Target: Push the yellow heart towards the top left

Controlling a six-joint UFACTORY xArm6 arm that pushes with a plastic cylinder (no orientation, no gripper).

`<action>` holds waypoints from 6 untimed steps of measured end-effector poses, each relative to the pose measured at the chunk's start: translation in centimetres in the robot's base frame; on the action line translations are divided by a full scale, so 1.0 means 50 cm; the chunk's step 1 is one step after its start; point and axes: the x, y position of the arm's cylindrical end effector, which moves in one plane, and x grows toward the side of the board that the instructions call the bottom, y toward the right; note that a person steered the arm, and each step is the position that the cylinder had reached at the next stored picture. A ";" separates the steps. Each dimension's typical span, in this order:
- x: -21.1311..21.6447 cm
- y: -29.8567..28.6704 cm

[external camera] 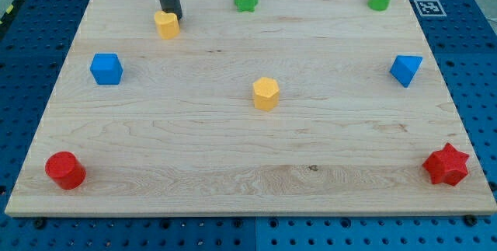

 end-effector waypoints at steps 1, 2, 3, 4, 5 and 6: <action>0.049 0.105; 0.108 0.197; 0.107 0.175; 0.084 0.083; 0.068 -0.021; 0.069 -0.028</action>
